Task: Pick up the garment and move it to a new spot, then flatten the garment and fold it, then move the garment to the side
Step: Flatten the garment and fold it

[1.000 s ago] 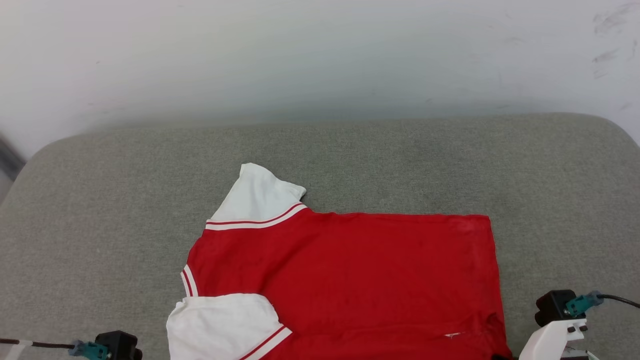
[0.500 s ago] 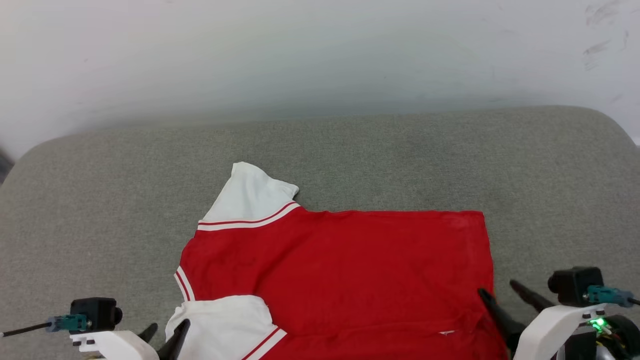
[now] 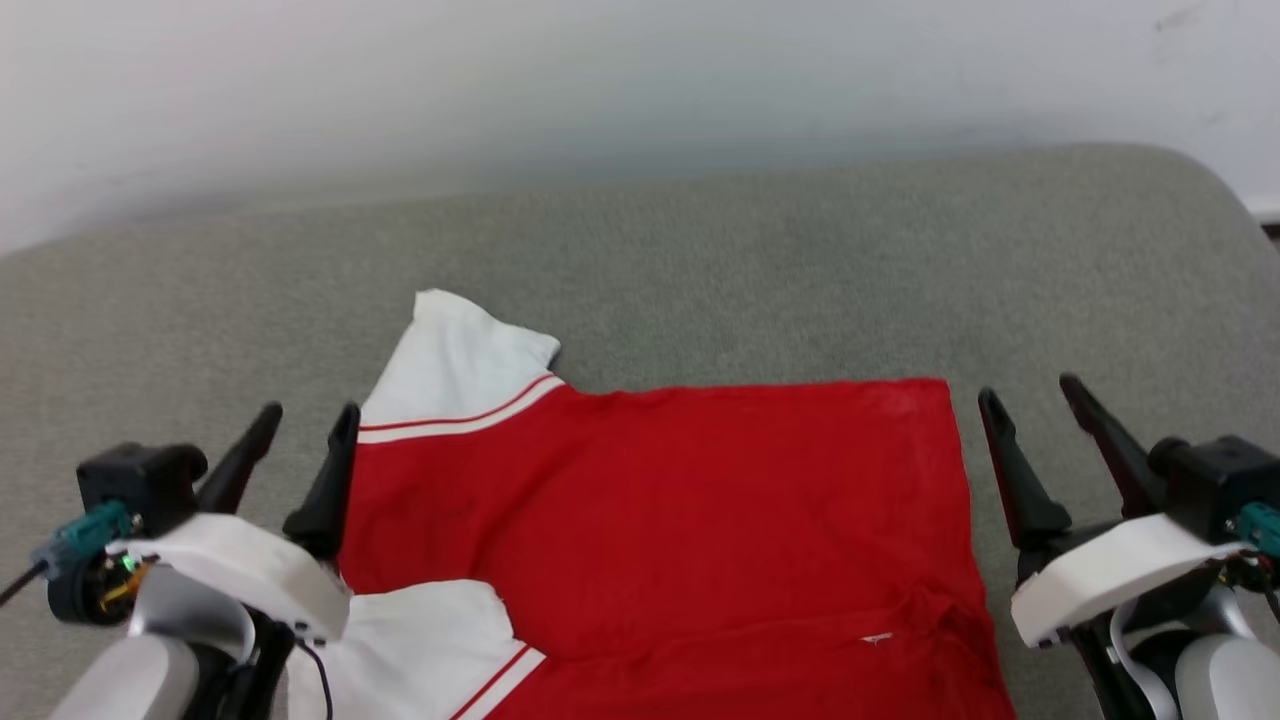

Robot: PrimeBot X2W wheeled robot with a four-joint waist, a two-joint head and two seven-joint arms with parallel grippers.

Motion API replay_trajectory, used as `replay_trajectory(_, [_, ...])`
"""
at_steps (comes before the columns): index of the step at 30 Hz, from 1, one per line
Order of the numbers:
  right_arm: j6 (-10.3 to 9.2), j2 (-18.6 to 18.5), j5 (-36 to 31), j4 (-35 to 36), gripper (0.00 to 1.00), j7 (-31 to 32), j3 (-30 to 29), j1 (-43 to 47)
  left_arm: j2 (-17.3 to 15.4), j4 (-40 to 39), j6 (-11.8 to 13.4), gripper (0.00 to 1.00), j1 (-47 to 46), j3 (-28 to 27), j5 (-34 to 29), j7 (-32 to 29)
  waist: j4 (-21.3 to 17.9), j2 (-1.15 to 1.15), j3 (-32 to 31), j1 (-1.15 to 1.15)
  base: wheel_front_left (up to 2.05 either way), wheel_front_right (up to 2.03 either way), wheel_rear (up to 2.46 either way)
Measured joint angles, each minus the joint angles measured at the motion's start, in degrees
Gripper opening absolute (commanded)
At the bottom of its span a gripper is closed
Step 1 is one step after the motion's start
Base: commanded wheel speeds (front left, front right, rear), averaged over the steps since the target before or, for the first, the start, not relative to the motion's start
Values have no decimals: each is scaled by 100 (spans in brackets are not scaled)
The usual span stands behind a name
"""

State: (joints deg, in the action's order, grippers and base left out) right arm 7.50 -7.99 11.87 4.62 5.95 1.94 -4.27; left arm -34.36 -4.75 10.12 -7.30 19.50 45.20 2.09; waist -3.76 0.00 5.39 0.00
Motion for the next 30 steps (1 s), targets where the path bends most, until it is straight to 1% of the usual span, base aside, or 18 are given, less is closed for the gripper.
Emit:
replay_trajectory(3, [0, 126, -76, 107, 100, -96, -8, -231, 32, 140, -11, 100, -426, -2, -138, 87, -92, -1, 281, 0, 0, 0, 0])
replay_trajectory(6, [0, 248, -134, 175, 100, -175, 25, -427, 18, 416, -119, 100, -879, -34, -153, 27, -205, 0, 571, 1, 0, 0, 0])
replay_trajectory(10, [0, 353, -188, 213, 100, -297, 64, -612, -89, 936, -344, 100, -1527, -134, -51, -175, -416, 0, 890, 1, 0, 0, 0])
replay_trajectory(13, [-1, 411, -222, 222, 100, -343, 97, -696, -220, 1366, -579, 100, -2006, -168, 147, -553, -617, 0, 1050, 1, 0, 0, 0])
replay_trajectory(16, [-1, 447, -230, 220, 100, -393, 122, -738, -430, 1796, -866, 100, -2432, -138, 417, -1224, -813, 0, 1177, 1, 0, 0, 0])
replay_trajectory(19, [0, 472, -223, 198, 100, -419, 144, -754, -689, 2159, -1161, 100, -2775, -29, 815, -2250, -1004, 0, 1280, 1, 0, 0, 0])
replay_trajectory(22, [-1, 483, -155, 168, 100, -470, 159, -744, -951, 2357, -1214, 100, -3101, 29, 1031, -3076, -1165, 0, 1387, 1, 0, 0, 0])
replay_trajectory(24, [-1, 488, -98, 127, 100, -495, 193, -738, -1098, 2436, -1213, 100, -3326, 40, 1120, -3490, -1252, 0, 1472, 1, 0, 0, 0])
replay_trajectory(28, [-1, 495, 116, 53, 100, -620, 263, -736, -1265, 2590, -1157, 100, -3605, 162, 1207, -4218, -1410, 0, 1664, 1, 0, 0, 0])
replay_trajectory(30, [0, 497, 209, 1, 100, -673, 312, -739, -1328, 2675, -1128, 100, -3734, 199, 1214, -4443, -1480, 0, 1772, 1, 0, 0, 0])
